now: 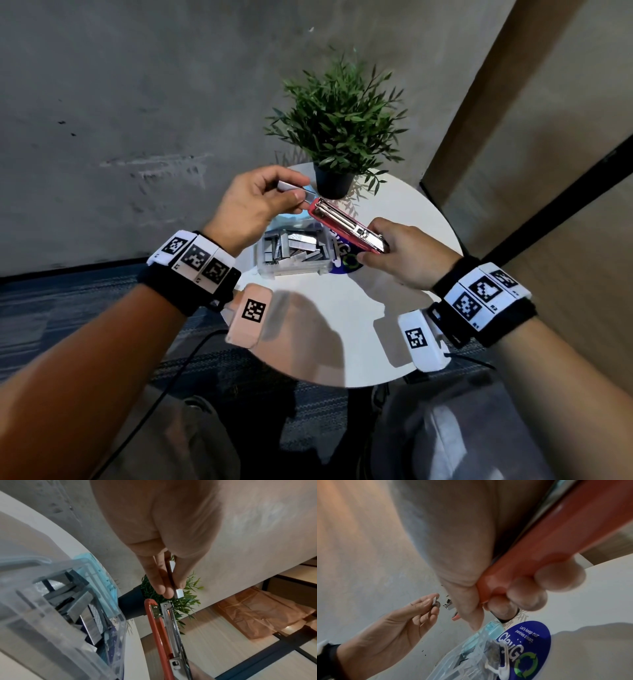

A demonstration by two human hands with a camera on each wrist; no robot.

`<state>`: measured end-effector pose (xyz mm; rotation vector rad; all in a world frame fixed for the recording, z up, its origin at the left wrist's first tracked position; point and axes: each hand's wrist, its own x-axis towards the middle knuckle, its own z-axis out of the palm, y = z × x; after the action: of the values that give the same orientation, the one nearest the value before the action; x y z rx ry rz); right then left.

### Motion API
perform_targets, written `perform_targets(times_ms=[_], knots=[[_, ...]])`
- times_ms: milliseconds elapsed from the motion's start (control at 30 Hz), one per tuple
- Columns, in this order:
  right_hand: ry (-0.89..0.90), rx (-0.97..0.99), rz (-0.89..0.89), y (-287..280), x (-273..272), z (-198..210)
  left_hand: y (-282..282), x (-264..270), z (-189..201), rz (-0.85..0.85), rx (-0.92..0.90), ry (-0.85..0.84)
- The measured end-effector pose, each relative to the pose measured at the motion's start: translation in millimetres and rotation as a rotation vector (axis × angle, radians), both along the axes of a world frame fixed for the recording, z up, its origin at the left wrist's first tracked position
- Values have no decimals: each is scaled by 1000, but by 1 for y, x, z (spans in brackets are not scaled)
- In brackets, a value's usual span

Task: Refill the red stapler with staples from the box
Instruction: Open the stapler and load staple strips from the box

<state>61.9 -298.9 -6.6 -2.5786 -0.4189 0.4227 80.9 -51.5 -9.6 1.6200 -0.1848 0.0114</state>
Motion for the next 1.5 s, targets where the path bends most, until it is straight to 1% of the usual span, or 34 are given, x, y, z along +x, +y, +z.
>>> perform_targets(times_ms=[133, 267, 367, 467, 600, 667, 800, 933, 1033, 1233, 1500], knots=[[-4, -10, 5, 1, -1, 0, -4, -3, 2, 17, 31, -15], [-4, -23, 14, 3, 0, -1, -4, -4, 1, -4, 54, -13], [0, -7, 3, 3, 0, 0, -3, -3, 0, -17, 119, -27], [-6, -23, -1, 3, 0, 2, -1, -2, -1, -19, 218, -42], [-14, -42, 11, 4, -1, 1, 3, -2, -2, -11, 516, -135], [-13, -35, 9, 4, -1, 1, 5, -4, -2, -20, 576, -179], [-8, -26, 9, 5, -1, 2, 10, -3, 0, -22, 609, -189], [-12, -27, 7, 4, -1, 1, 9, -4, 3, -21, 595, -182], [14, 8, 2, 4, -1, 1, 8, -4, 3, -60, 612, -213], [25, 4, 25, 5, -1, 0, 12, 1, 1, -60, 678, -327], [31, 9, 31, 6, -3, 1, 13, 2, -2, -63, 734, -343]])
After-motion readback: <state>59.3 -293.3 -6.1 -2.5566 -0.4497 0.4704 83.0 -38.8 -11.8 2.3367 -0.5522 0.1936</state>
